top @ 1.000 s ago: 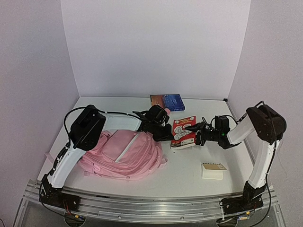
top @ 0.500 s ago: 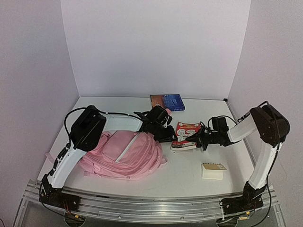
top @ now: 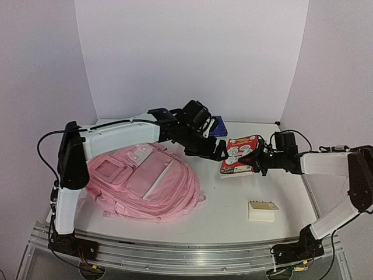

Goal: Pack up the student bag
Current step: Pick up the book from the center of the board, then place the book in the student bag.

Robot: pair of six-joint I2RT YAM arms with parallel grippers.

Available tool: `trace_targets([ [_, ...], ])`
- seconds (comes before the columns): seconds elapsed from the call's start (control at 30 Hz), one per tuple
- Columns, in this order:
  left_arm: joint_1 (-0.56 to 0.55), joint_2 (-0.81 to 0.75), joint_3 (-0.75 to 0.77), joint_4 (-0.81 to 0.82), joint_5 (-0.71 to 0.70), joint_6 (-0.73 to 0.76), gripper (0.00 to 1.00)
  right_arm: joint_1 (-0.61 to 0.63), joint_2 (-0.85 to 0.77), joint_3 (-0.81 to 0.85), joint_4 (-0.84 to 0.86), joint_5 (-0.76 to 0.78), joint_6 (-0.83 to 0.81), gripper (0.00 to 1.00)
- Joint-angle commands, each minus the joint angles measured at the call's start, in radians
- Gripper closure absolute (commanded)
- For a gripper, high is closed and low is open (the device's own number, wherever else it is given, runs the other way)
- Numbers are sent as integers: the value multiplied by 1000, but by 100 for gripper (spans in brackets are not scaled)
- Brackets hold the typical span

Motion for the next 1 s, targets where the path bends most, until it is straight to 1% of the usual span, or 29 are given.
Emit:
trace_targets([
  [0.0,-41,-214,-101,-225,-195,33,1,3,-167,-15,-155,29,-120,100],
  [0.07,-51,-248,-156,-294,-229,-9,0,3,-220,-23,-212,36,-155,100],
  [0.17,-78,-266,-214,-339,-251,-55,1,3,-271,-29,-293,34,-186,100],
  [0.27,-127,-226,-195,-434,-307,-104,1,3,-300,-38,-320,16,-198,100],
  [0.33,-170,-174,-157,-490,-337,-125,3,3,-306,-41,-337,3,-211,100],
  [0.4,-193,-124,-125,-526,-337,-135,9,3,-309,-48,-351,0,-221,100],
  [0.47,-196,-78,-103,-559,-357,-162,19,3,-309,-53,-354,-4,-230,100],
  [0.6,-196,-36,-77,-585,-402,-202,39,3,-318,-58,-359,-15,-240,100],
  [0.7,-195,-20,-78,-589,-420,-216,45,3,-328,-65,-364,-19,-249,100],
  [0.77,-192,-7,-75,-591,-427,-222,52,3,-333,-69,-367,-19,-252,100],
  [0.97,-174,-13,-70,-578,-420,-229,60,3,-333,-69,-372,-26,-259,100],
])
